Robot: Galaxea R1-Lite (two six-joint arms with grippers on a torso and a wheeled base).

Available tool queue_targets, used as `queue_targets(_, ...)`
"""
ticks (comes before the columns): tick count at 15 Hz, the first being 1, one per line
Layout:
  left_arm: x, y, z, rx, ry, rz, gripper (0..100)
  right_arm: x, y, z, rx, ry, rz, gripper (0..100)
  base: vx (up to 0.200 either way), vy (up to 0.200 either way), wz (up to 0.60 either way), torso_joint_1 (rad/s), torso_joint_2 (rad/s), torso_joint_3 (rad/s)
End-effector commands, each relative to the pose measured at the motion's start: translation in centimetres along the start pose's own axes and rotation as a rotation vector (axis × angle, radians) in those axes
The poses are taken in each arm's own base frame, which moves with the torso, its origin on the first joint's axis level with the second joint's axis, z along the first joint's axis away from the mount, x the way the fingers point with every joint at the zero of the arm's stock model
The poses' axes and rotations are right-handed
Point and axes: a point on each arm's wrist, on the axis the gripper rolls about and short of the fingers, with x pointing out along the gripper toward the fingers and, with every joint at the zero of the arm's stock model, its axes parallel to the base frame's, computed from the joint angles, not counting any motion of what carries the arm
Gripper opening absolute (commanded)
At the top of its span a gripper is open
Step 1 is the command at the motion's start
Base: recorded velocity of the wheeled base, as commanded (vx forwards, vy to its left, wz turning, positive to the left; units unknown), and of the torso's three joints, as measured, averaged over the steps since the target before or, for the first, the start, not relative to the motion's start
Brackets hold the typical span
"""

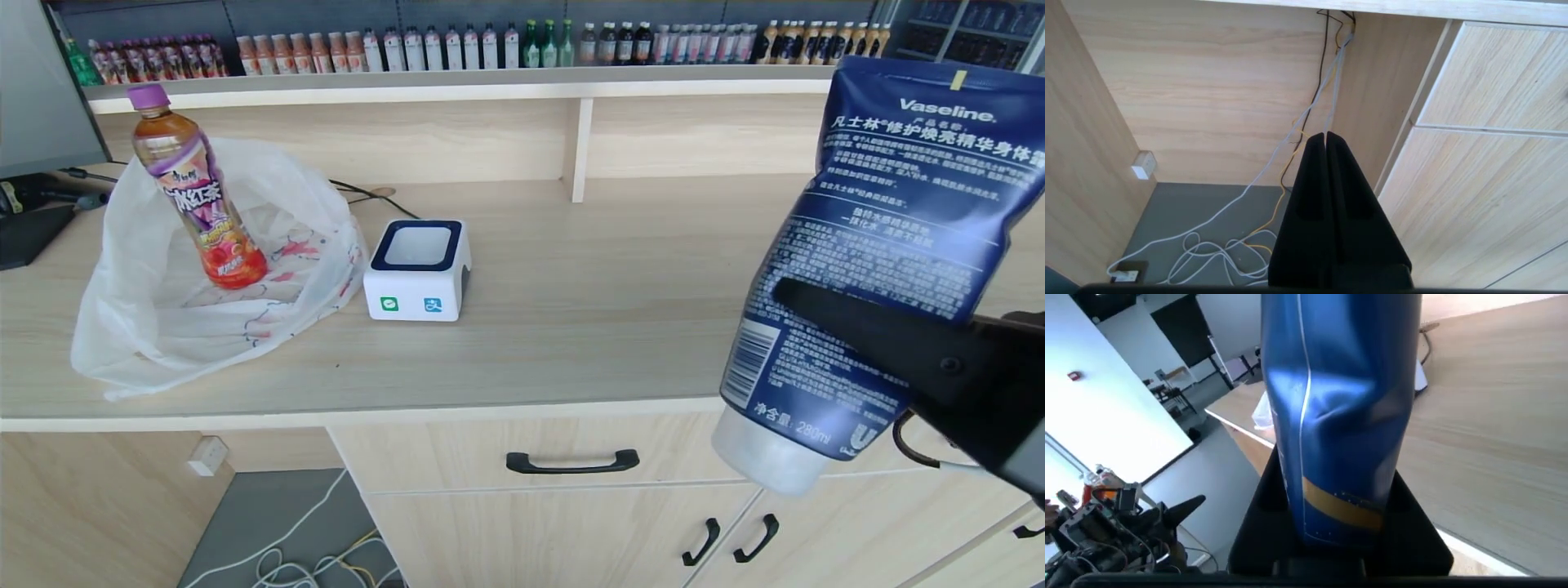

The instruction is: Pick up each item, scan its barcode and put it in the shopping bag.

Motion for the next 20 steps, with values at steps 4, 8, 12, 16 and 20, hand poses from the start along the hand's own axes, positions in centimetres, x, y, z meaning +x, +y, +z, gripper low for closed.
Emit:
queue_targets(4,0.0,0.0,0.0,0.000,0.000,0.000,0,1.8,-0.1,0.4,0.072,-0.006,0.050,0,0.000,0.000,0.00,0.000,0.00,0.000)
queue_targets(8,0.0,0.0,0.0,0.000,0.000,0.000,0,3.0,-0.6,-0.1,0.149,-0.114,0.122,0,0.000,0.000,0.00,0.000,0.00,0.000)
queue_targets(12,0.0,0.0,0.0,0.000,0.000,0.000,0,3.9,-0.9,-0.3,0.217,-0.201,0.191,0,0.000,0.000,0.00,0.000,0.00,0.000)
queue_targets(16,0.0,0.0,0.0,0.000,0.000,0.000,0,3.7,0.1,-0.9,0.288,-0.192,0.252,0,0.000,0.000,0.00,0.000,0.00,0.000)
queue_targets(20,0.0,0.0,0.0,0.000,0.000,0.000,0,3.4,1.7,-1.2,0.309,-0.168,0.317,0,0.000,0.000,0.00,0.000,0.00,0.000)
